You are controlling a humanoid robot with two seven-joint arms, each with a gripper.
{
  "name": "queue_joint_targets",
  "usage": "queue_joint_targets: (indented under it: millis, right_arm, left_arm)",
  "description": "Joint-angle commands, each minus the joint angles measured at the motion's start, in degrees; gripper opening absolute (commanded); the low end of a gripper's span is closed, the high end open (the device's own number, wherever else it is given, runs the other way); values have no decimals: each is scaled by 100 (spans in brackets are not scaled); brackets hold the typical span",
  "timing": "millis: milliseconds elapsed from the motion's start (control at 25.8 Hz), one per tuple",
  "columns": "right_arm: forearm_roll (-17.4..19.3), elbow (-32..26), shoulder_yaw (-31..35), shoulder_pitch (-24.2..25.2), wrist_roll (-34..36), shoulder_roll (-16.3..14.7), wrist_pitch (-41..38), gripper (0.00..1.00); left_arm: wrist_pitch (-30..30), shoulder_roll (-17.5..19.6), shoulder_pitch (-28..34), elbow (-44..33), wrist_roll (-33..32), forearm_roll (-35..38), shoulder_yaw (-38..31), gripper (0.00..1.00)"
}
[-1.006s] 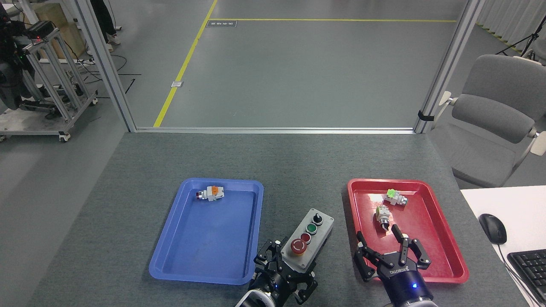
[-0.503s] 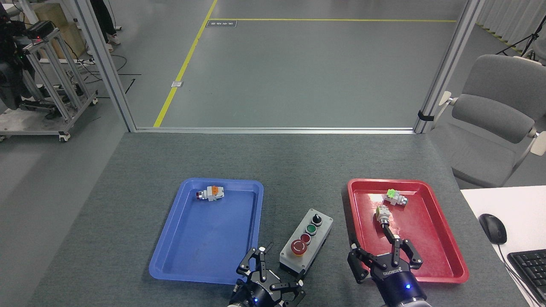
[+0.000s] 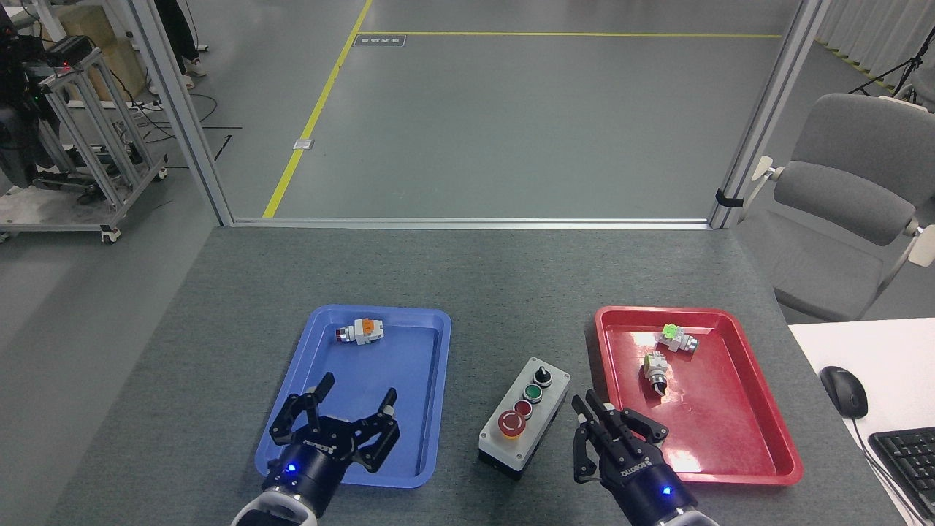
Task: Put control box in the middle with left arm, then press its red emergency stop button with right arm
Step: 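Press the red button on the control box with the right gripper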
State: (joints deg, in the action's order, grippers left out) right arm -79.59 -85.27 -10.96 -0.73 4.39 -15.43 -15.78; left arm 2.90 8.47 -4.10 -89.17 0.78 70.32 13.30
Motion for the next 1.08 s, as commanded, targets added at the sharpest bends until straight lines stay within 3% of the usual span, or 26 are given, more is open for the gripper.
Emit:
queue_joint_targets:
  millis: [0,155,348,1045]
  right_arm:
    - [-4,142,-311,-147,-8,5,-83,0]
    - [-13,326,-662,-437,-35,5,4,0]
    - [-39,581,-908,-595,-52,66,57,0]
    - [-57,1566,-1611,-964,9,321,699,0]
  left_arm:
    - [-17,14,-267,119,-7,-589,-442,99]
    - [-61,-56,-504,339,-7,-589,-829,99]
    - [-457,-215,-698,514,-78,-563,-837,99]
    - [-430,-250,-706,514,10,-493,-837,99]
